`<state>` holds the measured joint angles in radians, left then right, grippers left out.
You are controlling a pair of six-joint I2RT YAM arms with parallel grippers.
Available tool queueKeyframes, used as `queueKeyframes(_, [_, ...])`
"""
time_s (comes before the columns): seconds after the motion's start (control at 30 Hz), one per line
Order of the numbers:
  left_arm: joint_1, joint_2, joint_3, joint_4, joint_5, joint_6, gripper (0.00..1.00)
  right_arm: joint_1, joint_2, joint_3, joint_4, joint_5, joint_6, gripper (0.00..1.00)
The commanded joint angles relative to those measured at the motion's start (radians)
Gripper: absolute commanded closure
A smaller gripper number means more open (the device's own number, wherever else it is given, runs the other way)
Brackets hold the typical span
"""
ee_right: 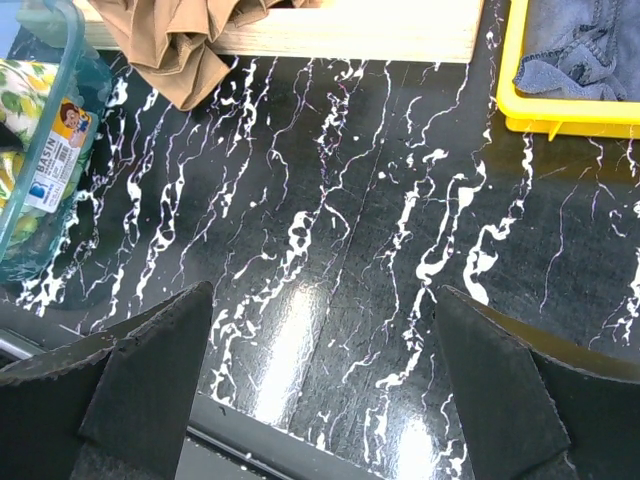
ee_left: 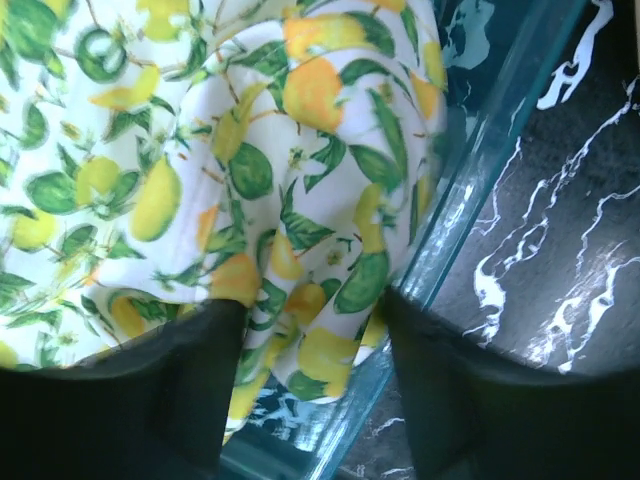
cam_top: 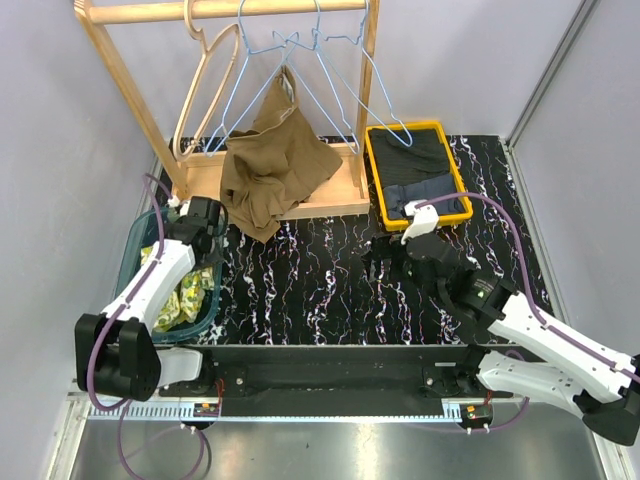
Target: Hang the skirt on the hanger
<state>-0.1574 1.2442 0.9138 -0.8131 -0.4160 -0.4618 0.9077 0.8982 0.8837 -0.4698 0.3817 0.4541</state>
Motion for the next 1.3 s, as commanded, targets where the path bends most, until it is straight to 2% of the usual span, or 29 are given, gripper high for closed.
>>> queueKeyframes(0.0, [0.021, -0.009, 0.033, 0.022, 0.031, 0.021, 0.88, -0.001, -0.031, -0.011, 0.019, 0.020, 0.026, 0.00])
queueKeyframes(0.03, [0.022, -0.021, 0.034, 0.020, 0.029, 0.025, 1.00, -0.001, -0.035, -0.012, 0.019, 0.022, 0.028, 0.00])
queueKeyframes(0.2, [0.024, -0.167, 0.091, -0.029, 0.031, 0.074, 1.00, -0.001, -0.067, -0.031, 0.017, 0.013, 0.026, 0.00])
queueKeyframes(0.33, [0.024, -0.294, 0.227, -0.086, 0.124, 0.135, 1.00, -0.001, -0.071, -0.029, 0.017, 0.019, 0.024, 0.00])
queueKeyframes(0.47, [0.024, -0.402, 0.379, -0.127, 0.294, 0.205, 1.00, -0.001, -0.064, -0.016, 0.016, 0.026, 0.021, 0.00])
queueKeyframes(0.57, [0.024, -0.426, 0.516, -0.162, 0.429, 0.236, 1.00, -0.001, -0.065, -0.002, 0.016, 0.045, 0.014, 0.00])
queueKeyframes(0.73, [0.024, -0.410, 0.750, -0.176, 0.725, 0.244, 1.00, -0.001, -0.071, 0.044, 0.019, 0.084, -0.034, 0.00])
queueKeyframes(0.8, [0.024, -0.384, 0.833, -0.163, 0.795, 0.227, 1.00, -0.001, -0.076, 0.060, 0.022, 0.104, -0.052, 0.00])
queueKeyframes(0.9, [0.024, -0.350, 0.887, -0.106, 0.965, 0.195, 1.00, -0.001, -0.091, 0.080, 0.049, 0.092, -0.106, 0.00])
queueKeyframes(0.93, [0.024, -0.345, 0.883, -0.078, 1.044, 0.183, 1.00, -0.001, -0.105, 0.081, 0.060, 0.083, -0.118, 0.00])
queueKeyframes(1.07, [0.024, -0.358, 0.777, 0.075, 1.161, 0.097, 1.00, -0.001, -0.136, 0.070, 0.135, -0.010, -0.178, 0.00])
queueKeyframes(1.17, [0.018, -0.359, 0.614, 0.295, 1.264, -0.007, 1.00, -0.001, -0.140, 0.043, 0.189, -0.088, -0.206, 0.00])
queueKeyframes(1.2, [0.010, -0.359, 0.518, 0.352, 1.279, -0.036, 1.00, -0.001, -0.134, 0.022, 0.206, -0.127, -0.210, 0.00])
queueKeyframes(1.27, [-0.036, -0.358, 0.446, 0.432, 1.286, -0.060, 1.00, -0.001, -0.111, -0.008, 0.269, -0.165, -0.203, 0.00])
